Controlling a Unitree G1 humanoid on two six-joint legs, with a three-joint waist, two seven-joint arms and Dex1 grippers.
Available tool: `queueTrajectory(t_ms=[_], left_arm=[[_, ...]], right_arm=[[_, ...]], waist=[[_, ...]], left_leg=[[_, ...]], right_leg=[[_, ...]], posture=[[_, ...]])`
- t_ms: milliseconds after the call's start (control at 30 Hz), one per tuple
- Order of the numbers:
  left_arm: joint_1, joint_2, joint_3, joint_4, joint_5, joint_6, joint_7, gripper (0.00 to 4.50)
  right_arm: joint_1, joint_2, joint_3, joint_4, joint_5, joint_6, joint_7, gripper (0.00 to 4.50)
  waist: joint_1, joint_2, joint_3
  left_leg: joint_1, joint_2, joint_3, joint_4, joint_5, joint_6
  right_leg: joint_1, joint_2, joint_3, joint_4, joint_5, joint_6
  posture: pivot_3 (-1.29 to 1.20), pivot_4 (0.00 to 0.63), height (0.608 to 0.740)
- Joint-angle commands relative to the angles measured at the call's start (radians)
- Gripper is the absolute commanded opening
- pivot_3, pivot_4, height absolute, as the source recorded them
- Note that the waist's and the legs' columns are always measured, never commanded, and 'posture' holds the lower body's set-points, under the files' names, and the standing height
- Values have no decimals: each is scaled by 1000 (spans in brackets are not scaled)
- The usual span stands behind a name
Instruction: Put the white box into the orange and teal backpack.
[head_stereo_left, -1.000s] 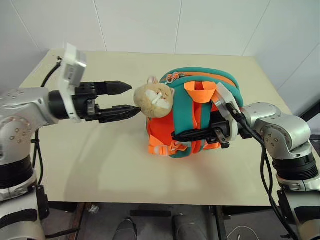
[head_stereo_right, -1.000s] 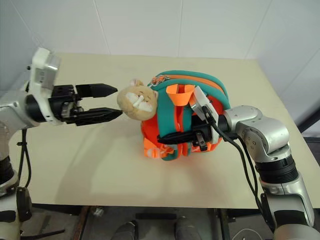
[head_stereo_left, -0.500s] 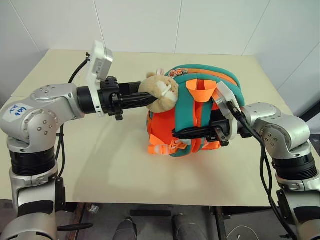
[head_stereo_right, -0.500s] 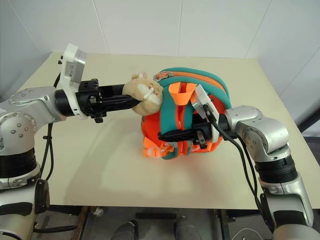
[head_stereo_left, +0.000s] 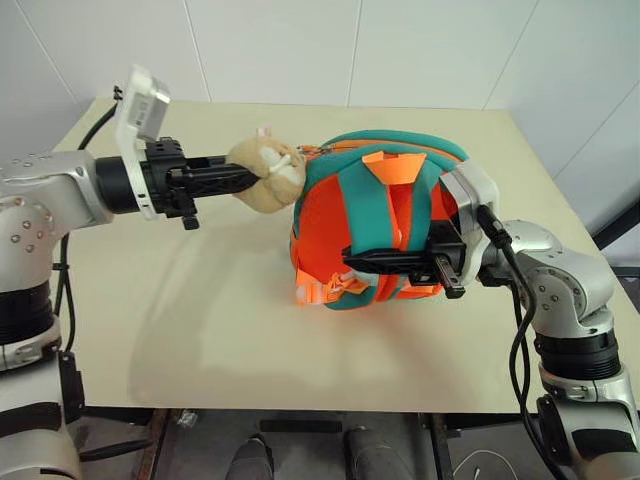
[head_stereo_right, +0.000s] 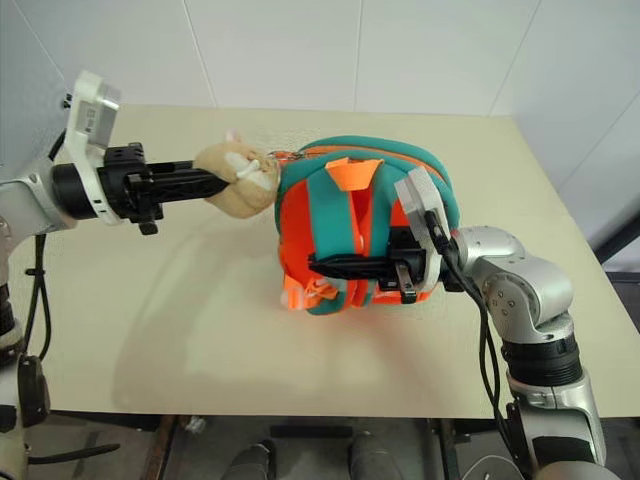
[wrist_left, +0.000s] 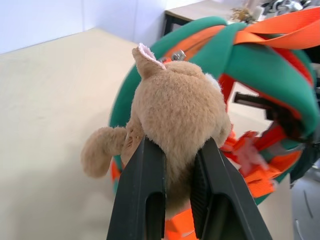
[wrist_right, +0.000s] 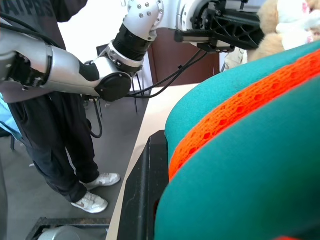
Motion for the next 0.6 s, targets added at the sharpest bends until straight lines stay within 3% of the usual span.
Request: queueTrajectory(t_ms=[33,300,600], left_arm=[[-14,52,-14,64,66,-62,-46,296],[23,120,-210,202,257,-200,-188,294],[45,14,-401,293,455,-288,-183,292]], right_arm=[[10,6,-33,-60,54,4,-18,0],[35,1,-26,-98,89,25,-57,0],[39,-13,-11,-109,92,55,-79,0]], waist=[[0,0,0],[2,0,0],[3,0,0]], left_leg=[[0,0,0,0,0,0],[0,0,1,-3,0,0],[0,0,1,-5,0,0]], right_leg=[[0,0,0,0,0,0],[-1,0,0,-1,-1,-1],[-2,0,0,-1,-2,-2]], posture=[[0,150,740],[0,150,740],[0,150,740]])
